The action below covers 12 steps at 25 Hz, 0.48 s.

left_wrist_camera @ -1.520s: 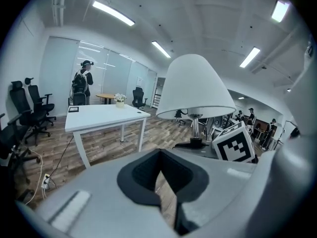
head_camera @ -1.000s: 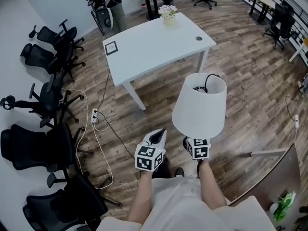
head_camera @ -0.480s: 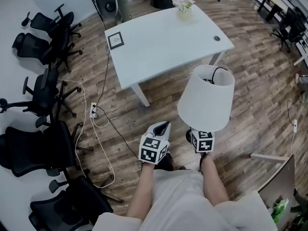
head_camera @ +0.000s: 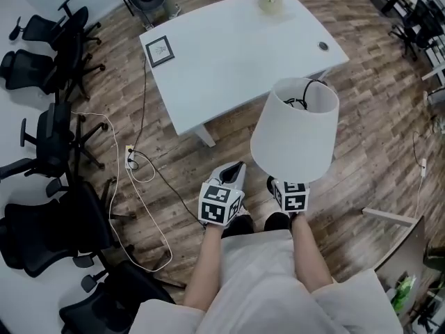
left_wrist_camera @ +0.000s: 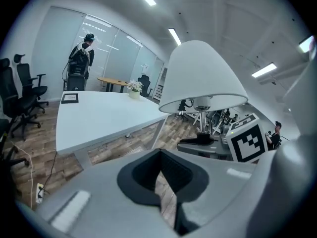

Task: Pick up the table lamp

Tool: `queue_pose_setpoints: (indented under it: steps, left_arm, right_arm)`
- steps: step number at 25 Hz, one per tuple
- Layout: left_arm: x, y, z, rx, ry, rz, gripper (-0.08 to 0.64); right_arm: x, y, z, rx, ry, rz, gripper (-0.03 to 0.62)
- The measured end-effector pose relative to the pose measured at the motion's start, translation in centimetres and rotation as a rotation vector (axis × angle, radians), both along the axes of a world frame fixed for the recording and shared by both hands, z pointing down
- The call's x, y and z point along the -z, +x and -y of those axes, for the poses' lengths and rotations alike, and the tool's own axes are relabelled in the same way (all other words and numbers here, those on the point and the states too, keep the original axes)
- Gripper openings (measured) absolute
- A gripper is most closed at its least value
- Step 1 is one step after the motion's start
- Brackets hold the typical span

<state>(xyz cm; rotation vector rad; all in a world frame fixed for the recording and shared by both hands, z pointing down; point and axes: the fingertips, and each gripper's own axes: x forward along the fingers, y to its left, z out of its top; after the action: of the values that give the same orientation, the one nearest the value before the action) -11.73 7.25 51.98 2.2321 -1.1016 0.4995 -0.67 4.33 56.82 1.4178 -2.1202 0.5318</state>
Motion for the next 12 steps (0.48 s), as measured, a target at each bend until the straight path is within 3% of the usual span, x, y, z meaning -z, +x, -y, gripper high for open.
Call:
queue_pose_setpoints:
  steps: [8,12]
  left_arm:
    - [0.4,0.6,3.8,-0.029,0.003,-0.005,0.0]
    - [0.0,0.9,5.5,0.001,-0.009,-0.004,0.0]
  right_arm:
    - [1.2,1.2,3.9,-0.03,0.032,-0.022,0.101]
    - [1.5,2.0,6.2,-0.017,0.041,-0.008,0.101]
